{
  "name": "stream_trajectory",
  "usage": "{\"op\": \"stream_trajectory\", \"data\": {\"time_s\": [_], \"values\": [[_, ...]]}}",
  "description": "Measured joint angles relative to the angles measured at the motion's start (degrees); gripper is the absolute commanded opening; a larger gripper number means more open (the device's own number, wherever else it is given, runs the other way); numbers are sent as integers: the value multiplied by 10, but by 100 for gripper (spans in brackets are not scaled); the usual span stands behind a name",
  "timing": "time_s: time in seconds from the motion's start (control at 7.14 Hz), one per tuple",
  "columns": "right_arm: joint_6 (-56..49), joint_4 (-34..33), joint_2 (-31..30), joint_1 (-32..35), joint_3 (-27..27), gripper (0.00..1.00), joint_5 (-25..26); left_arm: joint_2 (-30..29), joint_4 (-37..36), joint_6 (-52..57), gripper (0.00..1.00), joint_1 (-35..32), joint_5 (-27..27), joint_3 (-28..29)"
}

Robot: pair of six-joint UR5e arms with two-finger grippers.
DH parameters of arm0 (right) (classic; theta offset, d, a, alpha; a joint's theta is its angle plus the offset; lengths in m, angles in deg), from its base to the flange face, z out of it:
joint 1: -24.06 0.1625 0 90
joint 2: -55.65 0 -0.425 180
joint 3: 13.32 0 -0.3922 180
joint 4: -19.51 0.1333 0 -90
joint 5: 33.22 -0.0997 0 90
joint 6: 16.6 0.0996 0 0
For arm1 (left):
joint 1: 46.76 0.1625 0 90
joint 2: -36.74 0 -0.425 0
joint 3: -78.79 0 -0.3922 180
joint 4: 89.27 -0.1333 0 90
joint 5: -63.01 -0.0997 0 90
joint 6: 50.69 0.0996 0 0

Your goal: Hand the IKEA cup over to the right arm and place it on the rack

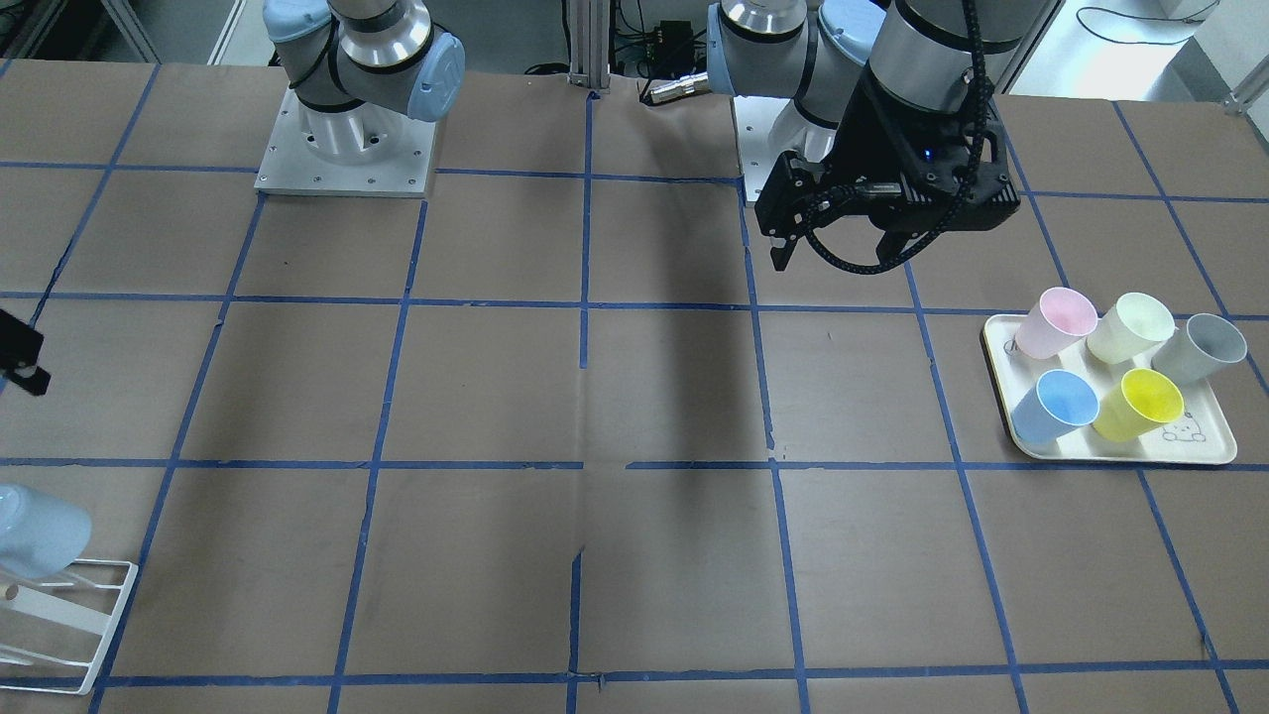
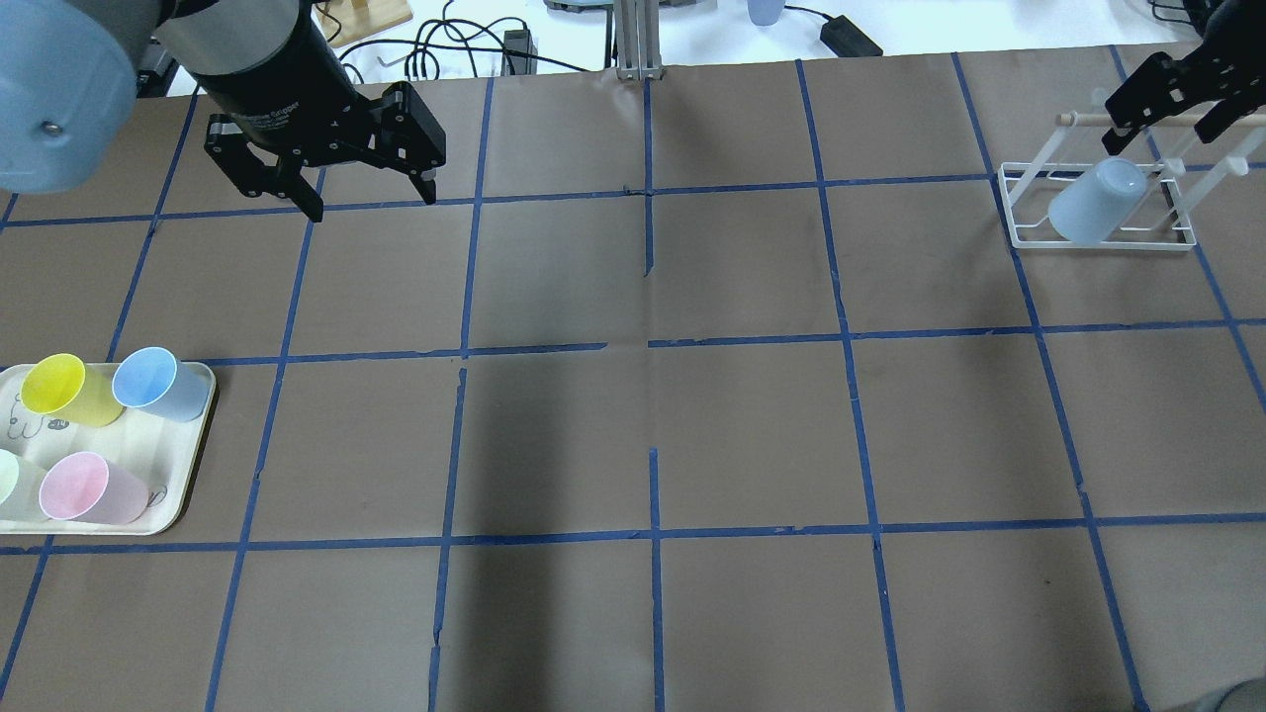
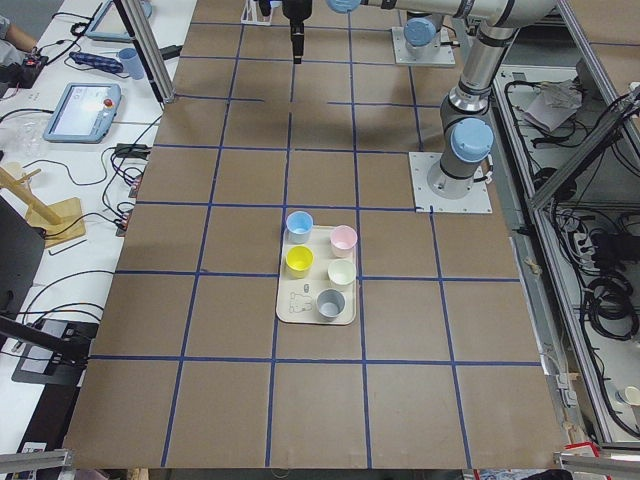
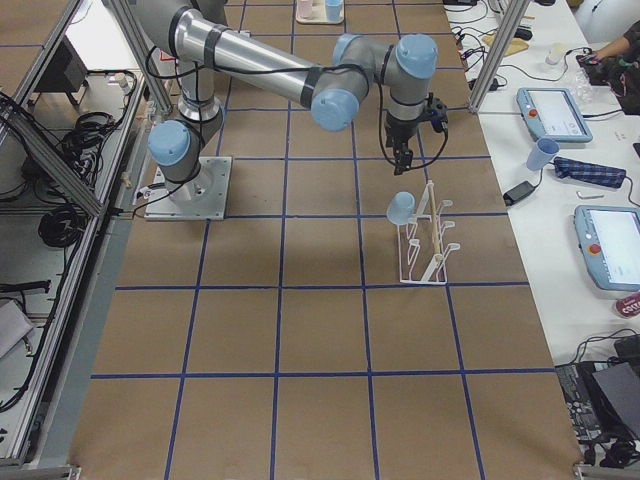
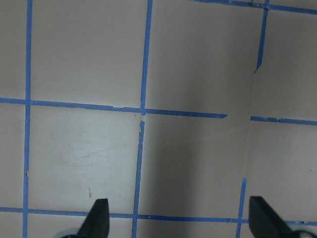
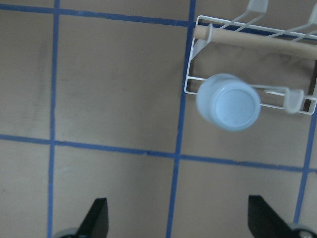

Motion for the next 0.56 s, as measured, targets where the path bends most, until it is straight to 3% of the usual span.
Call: {"op": "stream_trajectory", "data": {"time_s": [0.28,0.56], "values": [[107,76,-67,58,-5,100,0,0,0,0,100,0,0,0],[201,94,-91,139,-14,100,4,0,1,0,100,0,0,0]]}}
